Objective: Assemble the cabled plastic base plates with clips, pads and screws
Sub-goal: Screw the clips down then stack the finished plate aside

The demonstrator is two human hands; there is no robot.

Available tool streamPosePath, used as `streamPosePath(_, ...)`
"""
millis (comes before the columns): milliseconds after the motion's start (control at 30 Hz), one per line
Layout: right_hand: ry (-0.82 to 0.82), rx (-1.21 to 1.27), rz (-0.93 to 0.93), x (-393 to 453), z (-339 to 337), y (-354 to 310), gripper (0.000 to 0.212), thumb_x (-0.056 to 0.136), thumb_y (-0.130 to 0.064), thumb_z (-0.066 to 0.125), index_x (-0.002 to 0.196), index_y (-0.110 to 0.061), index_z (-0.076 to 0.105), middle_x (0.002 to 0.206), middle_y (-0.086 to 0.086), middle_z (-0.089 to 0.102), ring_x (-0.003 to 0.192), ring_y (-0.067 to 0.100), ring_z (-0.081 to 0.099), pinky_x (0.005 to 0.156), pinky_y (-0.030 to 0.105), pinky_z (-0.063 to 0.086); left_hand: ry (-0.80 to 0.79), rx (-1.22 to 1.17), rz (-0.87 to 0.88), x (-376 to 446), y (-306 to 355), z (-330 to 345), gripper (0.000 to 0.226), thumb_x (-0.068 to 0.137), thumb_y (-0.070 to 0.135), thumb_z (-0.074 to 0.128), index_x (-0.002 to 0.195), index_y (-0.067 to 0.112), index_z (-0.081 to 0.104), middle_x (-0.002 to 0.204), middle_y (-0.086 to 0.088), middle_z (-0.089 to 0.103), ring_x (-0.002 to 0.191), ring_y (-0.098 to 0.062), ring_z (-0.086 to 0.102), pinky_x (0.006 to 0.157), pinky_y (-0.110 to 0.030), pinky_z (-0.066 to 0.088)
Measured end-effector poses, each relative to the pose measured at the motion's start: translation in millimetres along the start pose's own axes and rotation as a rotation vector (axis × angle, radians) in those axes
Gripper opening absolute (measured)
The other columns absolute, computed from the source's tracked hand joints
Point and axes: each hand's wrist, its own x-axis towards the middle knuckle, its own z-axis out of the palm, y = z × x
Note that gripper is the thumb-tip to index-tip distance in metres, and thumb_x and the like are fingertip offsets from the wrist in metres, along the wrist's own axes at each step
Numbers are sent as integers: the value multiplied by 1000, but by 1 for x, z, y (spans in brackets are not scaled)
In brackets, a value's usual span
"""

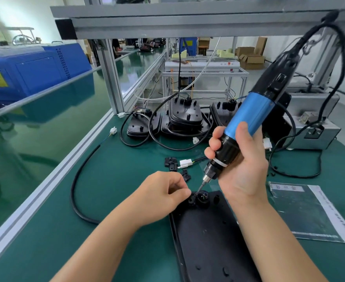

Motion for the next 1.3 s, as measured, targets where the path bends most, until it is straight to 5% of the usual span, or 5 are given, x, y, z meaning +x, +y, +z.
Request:
streamPosePath(467, -153, -160, -117, -10, 10, 2, 28, 90, -23, 52, 115, -14, 43, 79, 13, 55, 57, 23, 50, 50, 31, 43, 128, -154, -74, 2, -6, 19, 27, 86, 36, 66, 68, 17, 61, 51, 11, 46, 50, -6, 38, 49, -15, 34)
streamPosePath(733, -137, -135, -138, -14, 5, -1, 21, 94, -19, 48, 114, -13, 44, 80, 14, 54, 57, 23, 49, 51, 29, 43, -69, -395, -76, -4, -13, 7, 6, 85, 18, 69, 88, 15, 73, 81, 0, 71, 70, -8, 57, 74, -27, 48)
streamPosePath(1300, -160, -160, -203, -16, 4, 0, 25, 92, -21, 51, 113, -11, 43, 81, 15, 55, 58, 25, 50, 51, 31, 43, 84, -296, -56, -4, -6, 21, 9, 84, 22, 69, 75, 23, 69, 77, 8, 70, 72, -5, 61, 75, -24, 49)
